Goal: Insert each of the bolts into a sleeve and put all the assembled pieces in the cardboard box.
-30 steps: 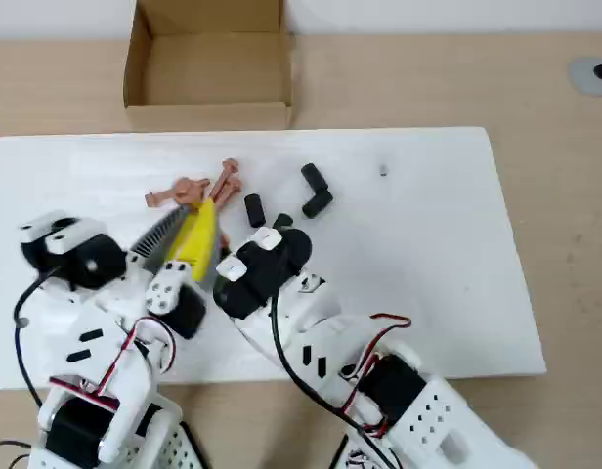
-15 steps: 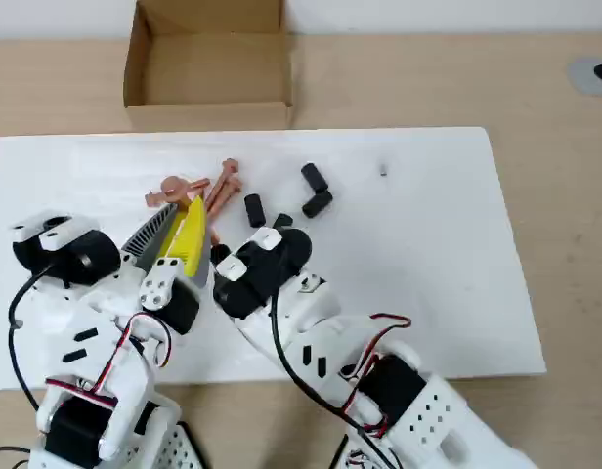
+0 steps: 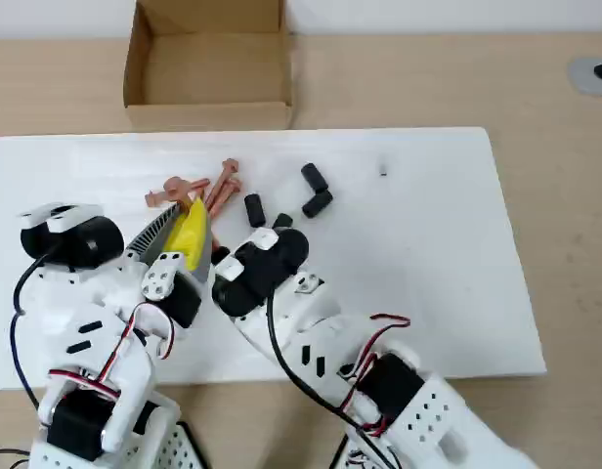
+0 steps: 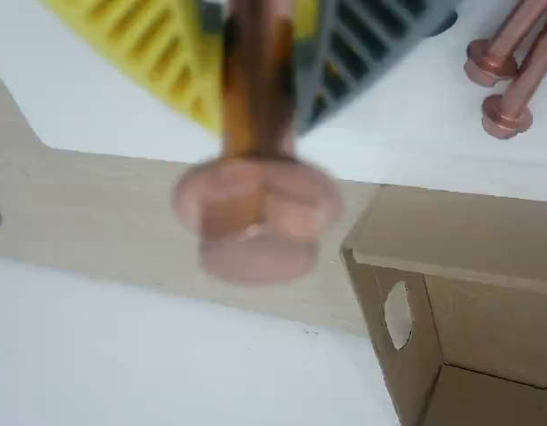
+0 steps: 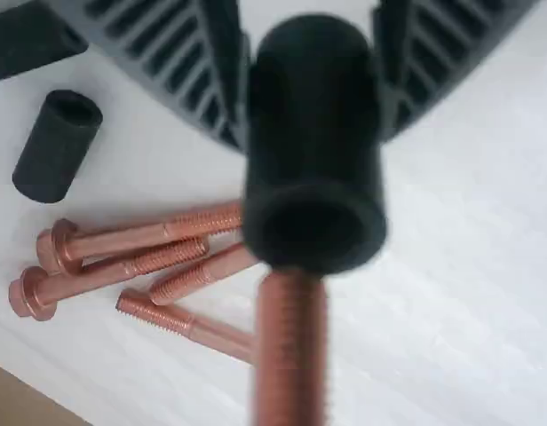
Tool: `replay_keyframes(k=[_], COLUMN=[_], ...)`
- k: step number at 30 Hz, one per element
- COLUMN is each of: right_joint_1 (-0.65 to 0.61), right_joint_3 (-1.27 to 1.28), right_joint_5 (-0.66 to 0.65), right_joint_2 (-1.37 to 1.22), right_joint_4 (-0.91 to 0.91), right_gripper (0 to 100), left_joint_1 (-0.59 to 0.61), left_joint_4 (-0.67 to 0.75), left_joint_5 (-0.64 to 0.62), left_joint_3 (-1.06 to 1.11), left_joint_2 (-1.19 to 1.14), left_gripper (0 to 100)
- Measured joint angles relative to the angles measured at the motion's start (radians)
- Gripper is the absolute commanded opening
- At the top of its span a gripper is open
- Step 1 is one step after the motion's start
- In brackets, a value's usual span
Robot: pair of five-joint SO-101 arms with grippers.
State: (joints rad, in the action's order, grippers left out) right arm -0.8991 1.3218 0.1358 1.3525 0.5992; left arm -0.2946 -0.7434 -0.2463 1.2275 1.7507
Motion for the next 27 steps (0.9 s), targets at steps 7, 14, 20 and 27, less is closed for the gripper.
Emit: replay_keyframes(k=[7,14,20,27], right_joint_1=[0.025,0.040,0.041,0.041], right_joint_3=[0.000,0.000,-0.002,-0.002], right_joint_5=[0.000,0.000,0.000,0.000], right_joint_2=[0.000,0.000,0.002,0.002], right_joint_4=[0.000,0.000,-0.002,-0.002], right_gripper=[1.0,1.0,1.0,1.0], left_joint_1=[0.000,0.000,0.000,0.000], left_joint_4=[-0.026,-0.034,-0.035,-0.035], left_joint_5=[0.000,0.000,0.000,0.000], left_joint_3=[-0.029,-0.112,-0.153,-0.166], left_joint_2=[-0.025,-0.138,-0.195,-0.201], left_gripper=[1,1,1,1])
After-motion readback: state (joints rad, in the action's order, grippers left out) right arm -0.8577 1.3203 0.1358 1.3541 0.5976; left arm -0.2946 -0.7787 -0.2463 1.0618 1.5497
